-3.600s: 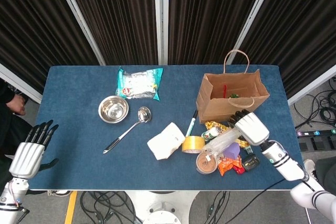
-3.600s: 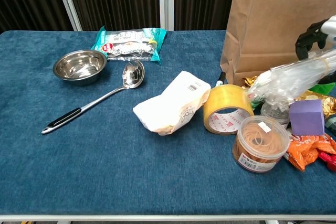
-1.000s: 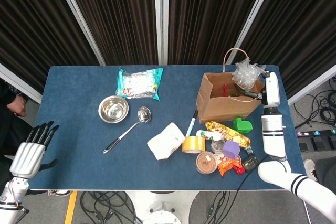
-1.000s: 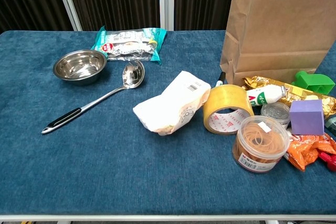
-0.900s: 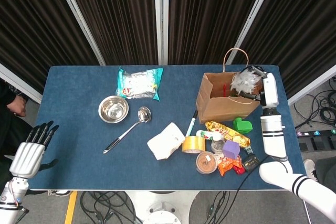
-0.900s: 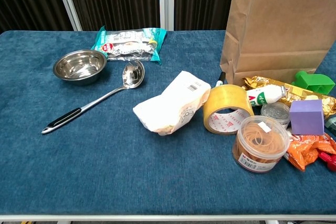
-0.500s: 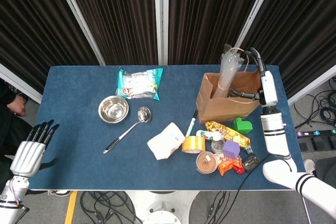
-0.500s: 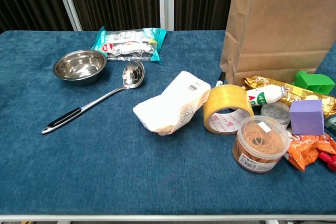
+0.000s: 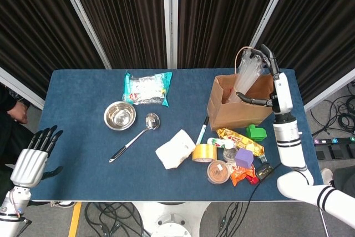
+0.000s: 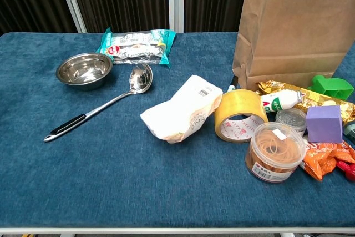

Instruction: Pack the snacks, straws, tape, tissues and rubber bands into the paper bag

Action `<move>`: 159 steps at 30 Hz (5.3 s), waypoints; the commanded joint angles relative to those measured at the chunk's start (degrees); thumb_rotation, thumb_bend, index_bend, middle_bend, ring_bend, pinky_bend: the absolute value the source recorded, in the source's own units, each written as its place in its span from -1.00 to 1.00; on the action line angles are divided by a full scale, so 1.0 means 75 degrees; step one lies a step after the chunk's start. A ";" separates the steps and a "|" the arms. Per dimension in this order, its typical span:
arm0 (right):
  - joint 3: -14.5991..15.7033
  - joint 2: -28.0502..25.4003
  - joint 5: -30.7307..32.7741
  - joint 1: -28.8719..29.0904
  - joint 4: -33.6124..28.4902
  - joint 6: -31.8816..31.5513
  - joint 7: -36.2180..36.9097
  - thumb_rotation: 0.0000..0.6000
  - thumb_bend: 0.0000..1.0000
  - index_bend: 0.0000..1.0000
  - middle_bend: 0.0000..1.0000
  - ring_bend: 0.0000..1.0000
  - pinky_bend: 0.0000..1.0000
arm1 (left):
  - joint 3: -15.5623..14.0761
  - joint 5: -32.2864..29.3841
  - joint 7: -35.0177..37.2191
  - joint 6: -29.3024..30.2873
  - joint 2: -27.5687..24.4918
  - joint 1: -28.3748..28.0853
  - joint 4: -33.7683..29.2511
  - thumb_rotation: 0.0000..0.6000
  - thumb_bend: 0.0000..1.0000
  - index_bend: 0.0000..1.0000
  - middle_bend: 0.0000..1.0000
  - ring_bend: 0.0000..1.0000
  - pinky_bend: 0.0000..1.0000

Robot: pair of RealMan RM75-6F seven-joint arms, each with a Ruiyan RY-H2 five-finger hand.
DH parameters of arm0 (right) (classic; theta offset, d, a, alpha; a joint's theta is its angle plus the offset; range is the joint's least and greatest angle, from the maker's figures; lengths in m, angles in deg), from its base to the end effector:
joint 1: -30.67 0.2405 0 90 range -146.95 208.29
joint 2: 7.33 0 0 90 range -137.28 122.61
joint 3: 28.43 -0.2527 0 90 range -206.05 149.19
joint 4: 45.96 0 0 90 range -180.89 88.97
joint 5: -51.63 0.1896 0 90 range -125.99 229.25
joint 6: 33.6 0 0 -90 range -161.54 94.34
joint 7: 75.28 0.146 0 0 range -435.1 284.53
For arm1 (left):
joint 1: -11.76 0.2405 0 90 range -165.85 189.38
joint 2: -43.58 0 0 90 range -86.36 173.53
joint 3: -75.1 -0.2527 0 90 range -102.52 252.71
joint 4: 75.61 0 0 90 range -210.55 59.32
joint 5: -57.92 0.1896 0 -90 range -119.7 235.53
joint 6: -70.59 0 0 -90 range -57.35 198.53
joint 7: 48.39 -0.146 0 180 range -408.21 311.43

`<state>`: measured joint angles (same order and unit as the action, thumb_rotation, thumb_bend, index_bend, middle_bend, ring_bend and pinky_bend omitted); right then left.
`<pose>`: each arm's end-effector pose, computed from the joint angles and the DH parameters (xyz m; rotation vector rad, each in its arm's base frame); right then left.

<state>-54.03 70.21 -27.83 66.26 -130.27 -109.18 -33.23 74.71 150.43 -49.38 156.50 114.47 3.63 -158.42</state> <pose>-0.1347 -0.3686 0.1683 1.1698 -1.2199 2.0670 -0.2984 0.1882 0.1402 -1.5560 -0.7963 -0.9286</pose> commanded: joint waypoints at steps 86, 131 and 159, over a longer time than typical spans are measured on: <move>0.2544 0.1215 0.5759 0.1413 -0.2801 0.1663 -1.0836 1.00 -1.00 -0.17 -0.29 -0.42 -0.26 | -0.0039 -0.0262 0.0921 0.0137 0.0188 0.0375 0.0765 1.00 -0.69 -0.87 -0.90 -1.00 -0.75; -0.0010 -0.1626 0.3951 0.1667 -0.5897 -0.0725 -1.0220 1.00 -0.61 0.20 0.01 -0.10 0.11 | -0.0007 -0.0080 0.0539 0.0154 -0.0009 0.0265 0.0253 1.00 -0.69 -0.87 -0.90 -1.00 -0.75; 0.0108 -0.1974 0.5907 0.1660 -0.3674 0.0281 -1.0529 1.00 -0.61 0.20 0.01 -0.10 0.11 | -0.0033 -0.0102 0.0372 -0.0043 0.0017 0.0167 0.0173 1.00 -0.69 -0.87 -0.90 -1.00 -0.75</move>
<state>-53.45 55.82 15.62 78.45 -157.27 -107.41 -111.57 74.46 149.67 -46.58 156.18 114.60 4.88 -157.12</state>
